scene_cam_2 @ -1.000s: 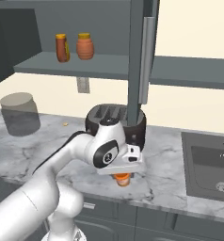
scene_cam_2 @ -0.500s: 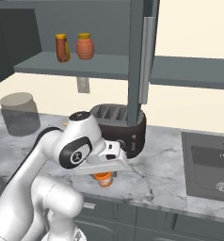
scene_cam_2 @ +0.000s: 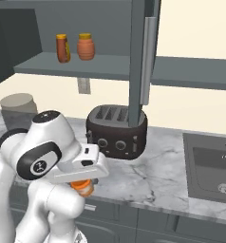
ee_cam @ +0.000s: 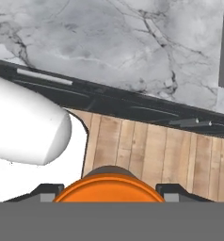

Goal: Pick the jam and honey bottle from the counter and place them in the cabinets closest to them.

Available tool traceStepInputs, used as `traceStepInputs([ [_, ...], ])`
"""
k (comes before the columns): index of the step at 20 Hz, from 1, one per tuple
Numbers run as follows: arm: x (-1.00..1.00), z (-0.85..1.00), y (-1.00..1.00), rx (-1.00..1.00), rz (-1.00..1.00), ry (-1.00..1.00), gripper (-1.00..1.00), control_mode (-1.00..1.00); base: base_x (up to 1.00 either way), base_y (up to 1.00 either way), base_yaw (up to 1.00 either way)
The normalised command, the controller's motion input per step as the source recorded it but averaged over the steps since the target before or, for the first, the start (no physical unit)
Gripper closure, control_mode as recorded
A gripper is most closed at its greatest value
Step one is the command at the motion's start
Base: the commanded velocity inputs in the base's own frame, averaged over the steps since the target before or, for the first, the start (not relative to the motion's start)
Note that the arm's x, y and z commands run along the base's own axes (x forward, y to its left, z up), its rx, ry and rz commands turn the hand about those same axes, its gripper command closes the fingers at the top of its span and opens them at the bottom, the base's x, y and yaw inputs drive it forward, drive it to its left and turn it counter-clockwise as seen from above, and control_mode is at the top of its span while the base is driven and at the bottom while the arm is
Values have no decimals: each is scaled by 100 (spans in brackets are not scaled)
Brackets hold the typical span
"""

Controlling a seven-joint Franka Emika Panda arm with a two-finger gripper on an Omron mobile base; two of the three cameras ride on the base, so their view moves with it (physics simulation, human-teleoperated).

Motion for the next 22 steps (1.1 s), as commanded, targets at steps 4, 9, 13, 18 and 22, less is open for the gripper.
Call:
traceStepInputs([
  [4, -24, 21, 16, 1, 0, 0, 100, -100, 0, 0, 0],
  [9, 0, 0, 0, 0, 0, 0, 100, -100, 0, 0, 0],
  [13, -3, 0, 0, 0, 0, 0, 100, 100, -7, 0, 0],
  [18, 0, 0, 0, 0, 0, 0, 100, 100, -51, -18, 1],
  [22, 0, 0, 0, 0, 0, 0, 100, 100, -60, -25, 0],
])
